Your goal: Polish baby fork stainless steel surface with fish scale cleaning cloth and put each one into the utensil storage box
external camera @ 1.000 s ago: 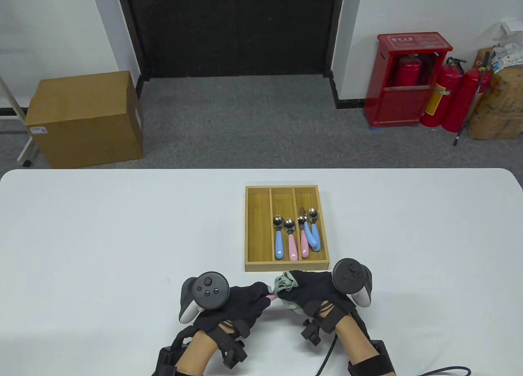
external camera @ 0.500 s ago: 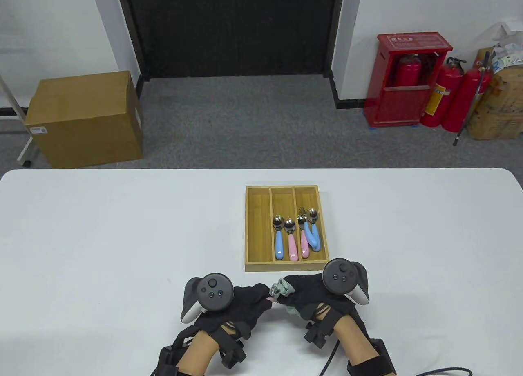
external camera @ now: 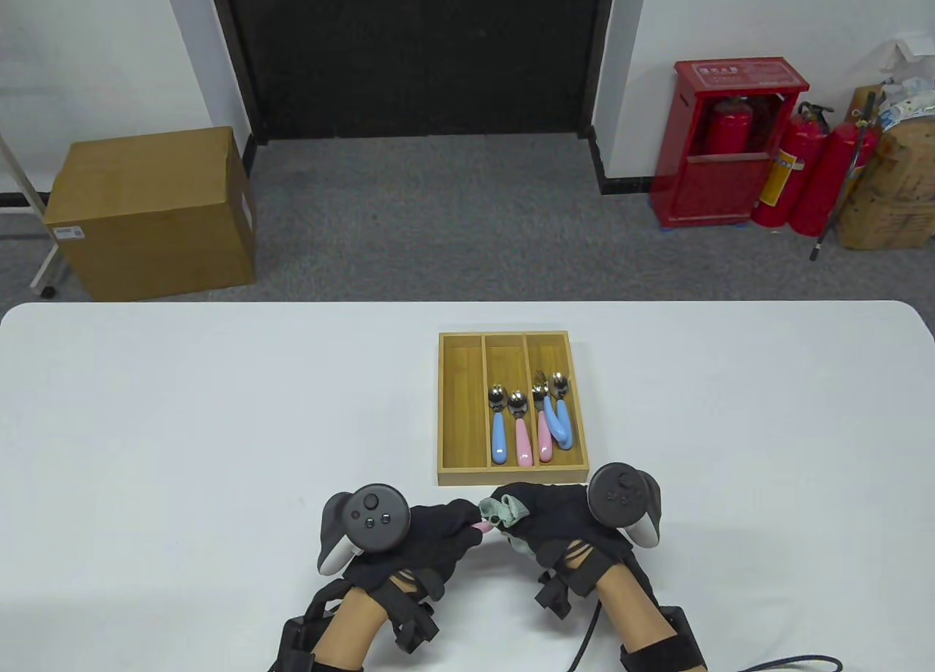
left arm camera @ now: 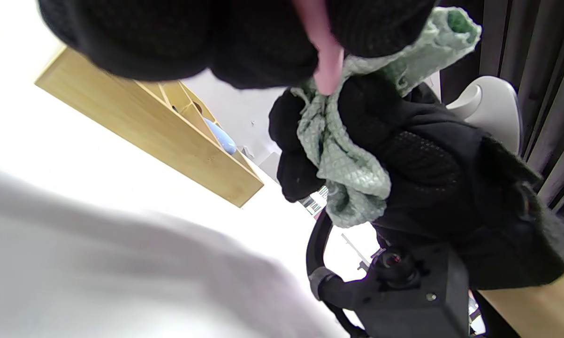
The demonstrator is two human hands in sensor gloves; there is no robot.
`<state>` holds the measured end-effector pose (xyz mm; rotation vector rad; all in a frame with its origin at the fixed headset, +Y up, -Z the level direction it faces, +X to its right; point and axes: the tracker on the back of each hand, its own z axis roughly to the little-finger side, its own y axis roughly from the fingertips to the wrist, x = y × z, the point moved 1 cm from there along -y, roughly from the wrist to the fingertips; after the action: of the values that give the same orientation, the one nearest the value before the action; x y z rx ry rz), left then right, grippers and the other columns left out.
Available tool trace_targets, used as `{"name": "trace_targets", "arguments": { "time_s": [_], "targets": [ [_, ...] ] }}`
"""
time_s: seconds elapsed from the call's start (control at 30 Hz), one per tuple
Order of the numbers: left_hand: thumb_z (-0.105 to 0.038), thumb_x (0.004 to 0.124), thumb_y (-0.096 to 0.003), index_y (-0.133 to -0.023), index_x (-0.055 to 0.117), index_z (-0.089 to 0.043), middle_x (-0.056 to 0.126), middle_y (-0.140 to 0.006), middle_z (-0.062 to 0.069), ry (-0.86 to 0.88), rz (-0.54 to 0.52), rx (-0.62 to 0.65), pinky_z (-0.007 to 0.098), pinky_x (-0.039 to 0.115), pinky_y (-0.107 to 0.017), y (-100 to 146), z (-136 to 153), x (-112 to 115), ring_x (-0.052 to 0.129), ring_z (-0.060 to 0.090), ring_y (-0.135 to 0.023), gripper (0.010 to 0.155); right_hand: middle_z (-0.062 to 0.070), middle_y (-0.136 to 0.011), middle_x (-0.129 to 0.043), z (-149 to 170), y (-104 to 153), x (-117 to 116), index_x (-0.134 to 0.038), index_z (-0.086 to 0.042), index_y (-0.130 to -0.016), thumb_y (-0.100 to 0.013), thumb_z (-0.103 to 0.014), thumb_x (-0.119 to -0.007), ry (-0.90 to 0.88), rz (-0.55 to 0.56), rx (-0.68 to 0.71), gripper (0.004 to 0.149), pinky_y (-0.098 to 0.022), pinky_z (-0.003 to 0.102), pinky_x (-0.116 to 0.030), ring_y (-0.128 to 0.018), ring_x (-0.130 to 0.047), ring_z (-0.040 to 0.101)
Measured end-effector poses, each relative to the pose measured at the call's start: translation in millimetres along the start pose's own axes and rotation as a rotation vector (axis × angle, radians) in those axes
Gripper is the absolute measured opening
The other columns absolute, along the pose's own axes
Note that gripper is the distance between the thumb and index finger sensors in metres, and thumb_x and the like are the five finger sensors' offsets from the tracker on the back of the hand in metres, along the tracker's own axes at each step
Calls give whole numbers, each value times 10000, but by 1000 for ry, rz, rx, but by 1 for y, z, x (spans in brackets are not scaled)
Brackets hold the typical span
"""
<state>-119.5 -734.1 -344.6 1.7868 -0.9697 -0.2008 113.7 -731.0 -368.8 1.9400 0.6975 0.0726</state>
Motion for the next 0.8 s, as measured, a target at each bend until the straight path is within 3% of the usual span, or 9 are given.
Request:
{"name": "trace_targets", "arguments": {
  "time_s": [0.3, 0.6, 0.8],
  "targets": [
    [-454, 744, -497, -899, 781, -157, 986, -519, 34, 15, -24, -31, 571, 745, -533, -1, 5, -6, 958, 239, -330, 501, 213, -410, -1079, -1, 6, 8, -965, -86, -653, -317, -313, -891, 170, 209, -98, 412, -80, 458, -866, -99, -1077, 258],
    [-442, 745, -497, -908, 760, -133, 982, -529, 38, -43, 3, -68, 575, 738, -537, -5, 6, -12, 957, 246, -339, 515, 206, -439, -1060, 2, 11, 12, -961, -89, -649, -325, -298, -914, 271, 243, -146, 389, -118, 478, -841, -135, -1049, 290],
    [-408, 713, -507, -985, 645, -132, 937, -628, 40, -43, -41, -217, 599, 693, -567, -12, 23, -34, 942, 270, -434, 556, 220, -471, -1044, 13, 15, 18, -939, -74, -677, -350, -293, -911, 227, 270, -198, 395, -140, 491, -834, -165, -1044, 303]
  ]
}}
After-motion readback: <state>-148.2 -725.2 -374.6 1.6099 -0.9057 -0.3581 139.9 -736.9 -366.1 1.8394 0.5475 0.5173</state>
